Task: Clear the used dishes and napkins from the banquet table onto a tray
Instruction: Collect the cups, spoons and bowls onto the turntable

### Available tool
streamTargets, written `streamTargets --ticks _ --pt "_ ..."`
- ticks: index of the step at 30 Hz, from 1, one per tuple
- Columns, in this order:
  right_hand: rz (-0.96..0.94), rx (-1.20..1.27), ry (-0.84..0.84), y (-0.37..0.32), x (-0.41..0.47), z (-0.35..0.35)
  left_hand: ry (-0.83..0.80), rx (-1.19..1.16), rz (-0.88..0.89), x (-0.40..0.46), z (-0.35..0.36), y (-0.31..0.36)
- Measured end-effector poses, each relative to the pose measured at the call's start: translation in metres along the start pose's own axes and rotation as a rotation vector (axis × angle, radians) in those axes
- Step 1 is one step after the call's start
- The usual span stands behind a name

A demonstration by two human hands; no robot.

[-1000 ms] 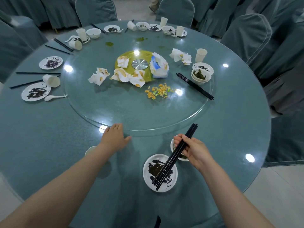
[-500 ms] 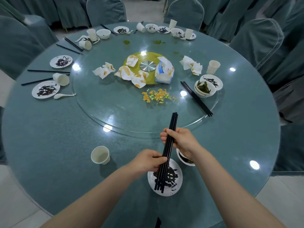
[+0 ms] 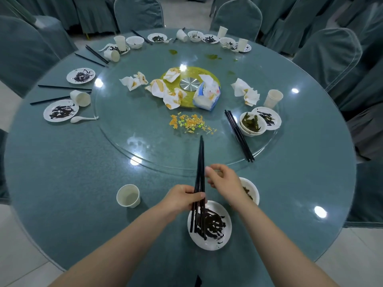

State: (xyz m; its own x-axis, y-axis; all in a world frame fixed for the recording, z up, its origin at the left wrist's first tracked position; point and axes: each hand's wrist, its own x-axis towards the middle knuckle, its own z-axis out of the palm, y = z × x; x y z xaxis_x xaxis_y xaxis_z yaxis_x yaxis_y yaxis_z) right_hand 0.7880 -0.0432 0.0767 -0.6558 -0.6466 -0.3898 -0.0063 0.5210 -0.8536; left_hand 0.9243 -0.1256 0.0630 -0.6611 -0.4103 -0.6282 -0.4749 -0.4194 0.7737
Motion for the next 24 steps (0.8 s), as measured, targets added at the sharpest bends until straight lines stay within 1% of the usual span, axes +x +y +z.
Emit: streamTargets --ticks 3,4,5,7,9,11,13,16,19,21,24 --pt "-0.011 -0.141 -0.026 0.015 -0.020 0.007 0.099 -0.147 0.022 0.008 -0.008 0.003" --pt "0.010 -0.188 -0.070 0.020 -0.026 0.011 0.130 -0.200 0.031 0.011 -0.011 0.004" --pt "0.042 -0.183 -0.133 0.023 -0.032 0.016 0.158 -0.251 0.038 0.014 -0.013 0.005" --pt "0.147 -0.033 -0.258 0.025 -0.040 0.027 0.191 -0.324 0.053 0.020 -0.017 0.009" --pt "0.227 0.149 -0.327 0.023 -0.045 0.035 0.191 -0.322 0.055 0.026 -0.017 0.014" --pt "0.247 0.242 -0.302 0.021 -0.047 0.040 0.164 -0.302 0.038 0.031 -0.016 0.019" --pt "0.247 0.262 -0.259 0.022 -0.046 0.042 0.128 -0.272 0.017 0.038 -0.015 0.024" --pt "0.252 0.176 -0.190 0.025 -0.040 0.045 0.095 -0.184 -0.012 0.050 -0.012 0.029" --pt "0.194 -0.029 -0.143 0.029 -0.031 0.048 0.088 -0.110 -0.041 0.058 -0.003 0.034" --pt "0.153 -0.098 -0.153 0.027 -0.028 0.049 0.084 -0.099 -0.051 0.064 0.003 0.038" --pt "0.103 -0.097 -0.206 0.015 -0.024 0.042 0.099 -0.052 -0.029 0.074 0.004 0.044"
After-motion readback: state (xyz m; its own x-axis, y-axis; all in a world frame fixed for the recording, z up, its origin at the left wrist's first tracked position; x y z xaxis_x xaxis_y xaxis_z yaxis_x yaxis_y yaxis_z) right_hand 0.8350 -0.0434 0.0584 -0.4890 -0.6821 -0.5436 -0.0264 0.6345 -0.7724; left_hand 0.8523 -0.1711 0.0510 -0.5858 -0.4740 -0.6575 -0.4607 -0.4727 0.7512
